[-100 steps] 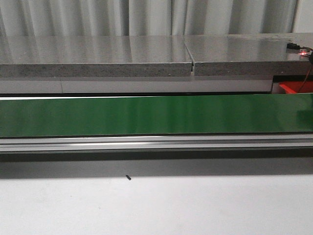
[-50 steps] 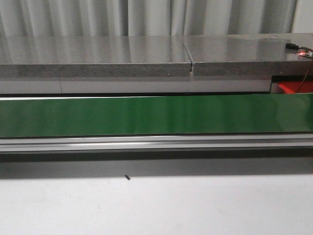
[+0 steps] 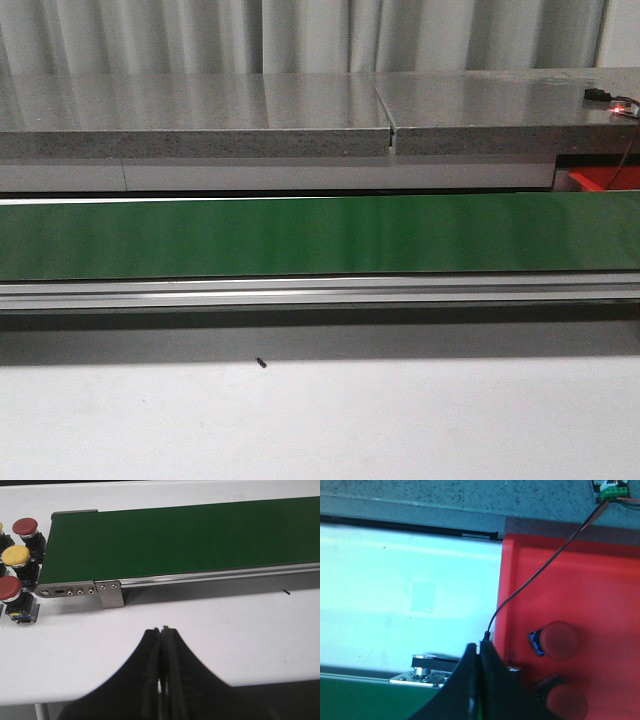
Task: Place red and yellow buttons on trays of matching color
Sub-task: 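Open the right gripper and withdraw it from the red tray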
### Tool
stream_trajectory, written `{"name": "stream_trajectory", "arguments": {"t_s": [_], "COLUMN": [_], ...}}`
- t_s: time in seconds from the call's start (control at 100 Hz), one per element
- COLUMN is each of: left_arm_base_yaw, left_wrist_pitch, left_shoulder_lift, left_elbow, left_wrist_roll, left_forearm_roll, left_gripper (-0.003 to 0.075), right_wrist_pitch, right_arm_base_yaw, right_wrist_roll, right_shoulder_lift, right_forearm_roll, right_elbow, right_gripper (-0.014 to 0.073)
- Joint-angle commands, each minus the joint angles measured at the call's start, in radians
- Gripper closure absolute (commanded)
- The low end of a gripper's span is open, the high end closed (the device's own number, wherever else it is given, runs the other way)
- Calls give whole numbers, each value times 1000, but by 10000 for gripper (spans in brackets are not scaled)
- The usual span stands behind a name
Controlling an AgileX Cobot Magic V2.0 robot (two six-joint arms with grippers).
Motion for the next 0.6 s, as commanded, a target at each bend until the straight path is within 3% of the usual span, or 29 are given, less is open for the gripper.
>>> {"name": "stream_trajectory", "arguments": {"t_s": [0.0,0.59], "left_arm_base_yaw": [-8,-8], "left_wrist_pitch": [-62,-62], "left_shoulder_lift": [11,11], "left_elbow": [-25,-25], "left_wrist_roll": [-2,-2], "left_forearm_roll": [-17,-17], "left_gripper": [741,741], "right_wrist_pitch": [-40,-424], "right_arm_base_yaw": [4,11], "right_wrist_roll": [-13,-52], "right_shoulder_lift": [-106,-620], "right_forearm_roll": [24,24], "right_elbow": [17,704], "right_gripper": [685,685]}}
